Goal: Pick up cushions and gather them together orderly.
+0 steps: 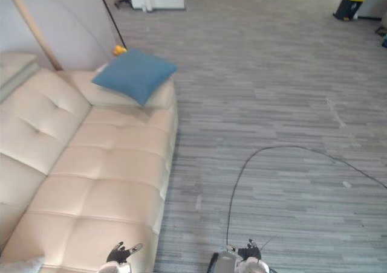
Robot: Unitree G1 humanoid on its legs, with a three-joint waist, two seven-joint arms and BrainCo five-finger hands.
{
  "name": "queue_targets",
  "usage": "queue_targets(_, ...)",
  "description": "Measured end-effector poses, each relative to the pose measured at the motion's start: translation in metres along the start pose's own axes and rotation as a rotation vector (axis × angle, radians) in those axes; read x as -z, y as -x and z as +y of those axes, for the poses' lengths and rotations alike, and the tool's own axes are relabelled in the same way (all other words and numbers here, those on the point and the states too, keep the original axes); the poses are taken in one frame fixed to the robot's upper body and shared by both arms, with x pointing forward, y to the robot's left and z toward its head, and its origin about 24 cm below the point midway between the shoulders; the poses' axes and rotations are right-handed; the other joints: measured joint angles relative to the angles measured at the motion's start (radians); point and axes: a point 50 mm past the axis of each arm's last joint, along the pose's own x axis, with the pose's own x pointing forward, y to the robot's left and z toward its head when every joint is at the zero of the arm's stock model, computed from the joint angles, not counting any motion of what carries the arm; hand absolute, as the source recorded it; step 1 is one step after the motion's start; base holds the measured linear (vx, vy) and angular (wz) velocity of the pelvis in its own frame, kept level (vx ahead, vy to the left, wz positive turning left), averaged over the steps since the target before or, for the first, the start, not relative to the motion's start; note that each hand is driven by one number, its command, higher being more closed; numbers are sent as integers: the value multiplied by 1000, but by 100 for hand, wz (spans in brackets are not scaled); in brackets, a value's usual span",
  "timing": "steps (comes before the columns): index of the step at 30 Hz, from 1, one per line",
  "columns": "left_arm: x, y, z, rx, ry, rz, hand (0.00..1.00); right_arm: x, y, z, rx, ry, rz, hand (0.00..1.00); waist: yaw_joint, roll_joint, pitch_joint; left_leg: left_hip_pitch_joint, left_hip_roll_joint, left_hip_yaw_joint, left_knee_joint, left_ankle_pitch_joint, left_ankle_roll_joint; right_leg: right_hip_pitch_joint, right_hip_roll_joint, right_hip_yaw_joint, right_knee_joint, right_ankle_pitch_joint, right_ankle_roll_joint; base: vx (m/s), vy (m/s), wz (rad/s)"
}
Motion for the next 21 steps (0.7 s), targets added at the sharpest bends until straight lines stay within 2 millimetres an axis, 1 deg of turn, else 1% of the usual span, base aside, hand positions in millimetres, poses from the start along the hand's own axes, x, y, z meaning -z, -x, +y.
queue_targets(1,1,0,0,-1,-1,6,0,2,0,-3,8,-16,10,0,-7,-7,2,9,3,-22,25,-9,-16,5,2,6,23,30,-8,399,-369,17)
queue_targets(2,3,0,-6,14,5,19,0,2,-1,-11,34,-22,19,0,-15,24,1,-10,33,-51,124,4,-50,39,26,-21,20,6,-26,331,-286,1)
queue_targets(3,2,1,-13,24,31,15,0,5,-1,-16,47,-18,27,0,-12,33,1,-71,44,-59,272,49,-122,67,45,-20,6,-15,-40,418,-357,-11)
queue_targets(4,1,1,-13,21,37,8,0,5,-1,-18,52,-15,28,0,-9,42,4,-119,53,-62,373,91,-150,88,54,-28,-10,-23,-49,440,-317,-10)
queue_targets(5,-1,1,-15,26,39,4,0,4,-1,-18,51,-13,22,0,-12,54,12,-208,76,-57,559,204,-185,142,72,-37,-46,-40,-64,524,-339,5)
queue_targets(6,-3,0,-15,28,40,-5,0,6,-1,-19,56,-22,28,0,-13,62,21,-259,100,-31,674,201,-176,191,83,-43,-77,-49,-76,513,-311,11)
queue_targets(7,-6,0,-16,30,40,-18,0,8,0,-19,61,-31,38,0,-12,56,31,-309,116,26,758,162,-143,266,87,-49,-121,-52,-82,415,-222,5)
queue_targets(8,-8,0,-15,28,39,-23,0,9,0,-17,63,-45,44,0,-7,51,34,-338,119,70,767,134,-136,319,85,-50,-160,-52,-83,314,-160,-2)
queue_targets(9,-8,0,-14,28,38,-27,0,9,0,-17,63,-52,44,0,-6,49,35,-352,118,96,758,123,-129,346,84,-52,-182,-51,-83,372,-165,-3)
queue_targets(10,-10,-1,-14,28,36,-34,0,8,0,-16,66,-73,42,0,-6,49,35,-392,111,151,687,97,-121,402,83,-57,-232,-51,-82,319,-101,-3)
queue_targets(11,-11,-1,-14,31,37,-40,0,3,-2,-14,62,-85,32,0,-5,49,36,-417,102,182,600,89,-105,436,83,-58,-262,-52,-81,378,-73,-2)
queue_targets(12,-13,-1,-15,36,31,-45,0,-1,-3,-14,63,-102,23,0,-5,48,40,-429,71,199,420,93,-105,471,83,-59,-300,-54,-75,374,-16,-5)
queue_targets(13,-12,-1,-16,38,28,-44,0,-3,-3,-14,64,-106,16,0,-3,49,40,-420,37,192,202,128,-109,499,85,-57,-333,-63,-63,329,21,-5)
queue_targets(14,-12,0,-16,40,27,-42,0,-4,-3,-14,66,-105,13,0,-1,53,42,-420,25,188,94,163,-113,515,91,-54,-350,-69,-58,355,78,-10)
queue_targets(15,-12,0,-18,47,24,-44,0,-5,-3,-16,69,-101,11,0,3,66,41,-426,23,179,-25,230,-115,537,110,-48,-370,-84,-49,306,100,-17)
queue_targets(16,-14,-1,-19,52,27,-48,0,-4,-3,-16,70,-100,13,0,8,65,42,-426,24,176,-22,283,-101,547,113,-39,-372,-94,-40,430,147,-34)
queue_targets(17,-16,-2,-16,51,17,-55,0,-2,-3,-12,60,-101,22,0,18,43,42,-411,5,183,-19,339,-46,567,95,-17,-364,-119,-22,483,130,-29)
queue_targets(18,-18,-3,-11,45,0,-59,0,-1,-2,-7,48,-102,25,0,13,13,37,-407,-30,189,15,283,-10,570,56,-11,-320,-150,-6,502,102,-20)
queue_targets(19,-19,-3,-10,44,0,-60,0,3,-1,-9,52,-99,35,0,10,5,36,-407,-39,190,32,262,1,562,46,-4,-284,-154,1,505,98,-2)
queue_targets(20,-17,-3,-9,40,-8,-51,0,9,0,-12,60,-91,48,0,8,-5,32,-391,-51,192,52,219,18,500,26,25,-113,-165,22,490,132,4)
queue_targets(21,-15,-3,-9,41,-12,-44,0,12,0,-11,53,-74,59,0,8,0,28,-355,-66,191,49,192,14,407,6,64,136,-152,94,485,155,9)
